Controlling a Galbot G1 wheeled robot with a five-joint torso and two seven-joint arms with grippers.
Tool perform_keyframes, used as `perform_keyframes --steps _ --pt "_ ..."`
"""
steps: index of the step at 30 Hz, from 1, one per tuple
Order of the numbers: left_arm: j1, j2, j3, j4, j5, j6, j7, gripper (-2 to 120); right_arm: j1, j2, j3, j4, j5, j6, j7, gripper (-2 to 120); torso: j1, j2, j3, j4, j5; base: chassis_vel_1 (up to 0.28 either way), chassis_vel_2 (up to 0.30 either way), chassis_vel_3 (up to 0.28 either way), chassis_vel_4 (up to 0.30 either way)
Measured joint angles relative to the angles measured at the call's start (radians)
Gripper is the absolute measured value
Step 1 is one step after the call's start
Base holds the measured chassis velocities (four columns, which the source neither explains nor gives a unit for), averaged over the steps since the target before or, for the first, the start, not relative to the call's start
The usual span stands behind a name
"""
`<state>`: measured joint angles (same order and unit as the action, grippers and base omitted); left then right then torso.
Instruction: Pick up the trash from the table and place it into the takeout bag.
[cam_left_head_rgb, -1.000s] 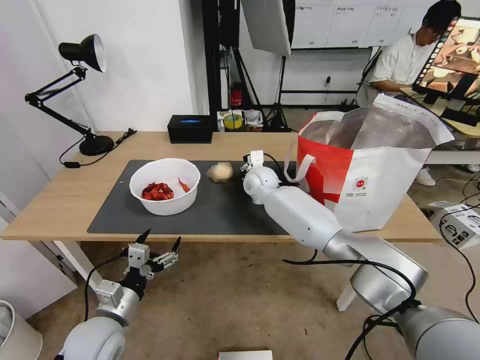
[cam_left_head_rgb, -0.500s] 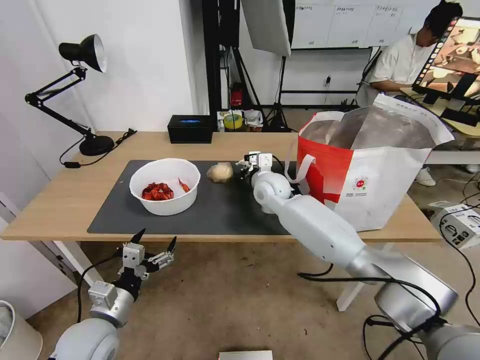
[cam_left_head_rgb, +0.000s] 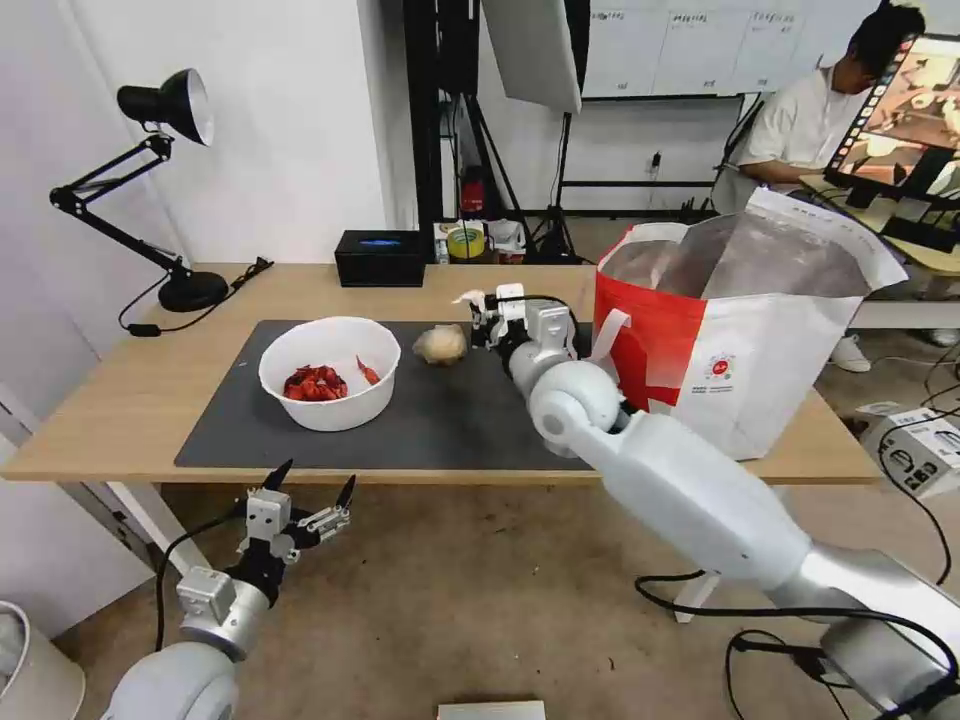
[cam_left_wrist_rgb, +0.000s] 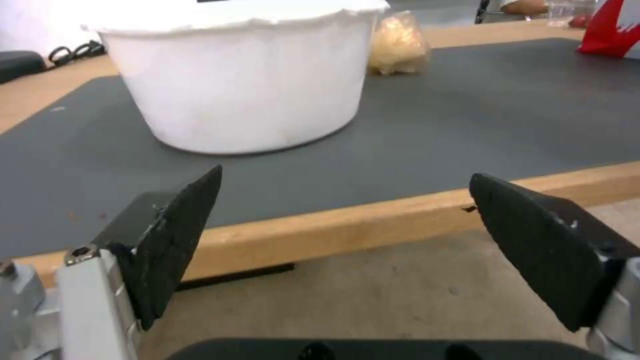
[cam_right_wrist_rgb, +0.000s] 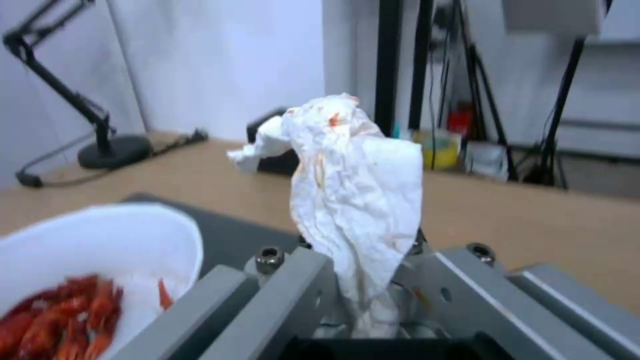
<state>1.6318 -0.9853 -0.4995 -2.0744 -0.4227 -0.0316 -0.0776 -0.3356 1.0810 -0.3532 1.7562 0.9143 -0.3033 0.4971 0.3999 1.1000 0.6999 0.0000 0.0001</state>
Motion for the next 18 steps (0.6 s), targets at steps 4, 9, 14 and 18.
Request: perform_keyframes --steps 4,9,14,18 --pt "0.003 -0.006 0.001 0.000 0.004 0.000 0.000 100 -0.001 -0.049 0.041 0.058 -0.009 0.022 -0.001 0 0.000 0.000 0.000 0.0000 0.0001 0.000 0.000 0.000 0.000" --pt "0.003 -0.010 0.005 0.001 0.004 -0.004 -0.002 100 -0.002 -0.111 0.099 0.110 0.008 0.025 0.001 0 0.000 0.000 0.000 0.0000 0.0001 0.000 0.000 0.000 0.000" --pt "0.003 -0.026 0.016 0.001 0.004 -0.014 -0.001 100 0.001 -0.215 0.178 0.163 0.048 -0.024 0.027 0 0.000 0.000 0.000 -0.0002 0.0002 0.000 0.000 0.000 0.000" --pt "-0.001 -0.029 0.024 0.001 0.004 -0.015 -0.001 100 0.004 -0.280 0.226 0.176 0.086 -0.032 0.031 0 0.000 0.000 0.000 -0.0002 0.0002 0.000 0.000 0.000 0.000"
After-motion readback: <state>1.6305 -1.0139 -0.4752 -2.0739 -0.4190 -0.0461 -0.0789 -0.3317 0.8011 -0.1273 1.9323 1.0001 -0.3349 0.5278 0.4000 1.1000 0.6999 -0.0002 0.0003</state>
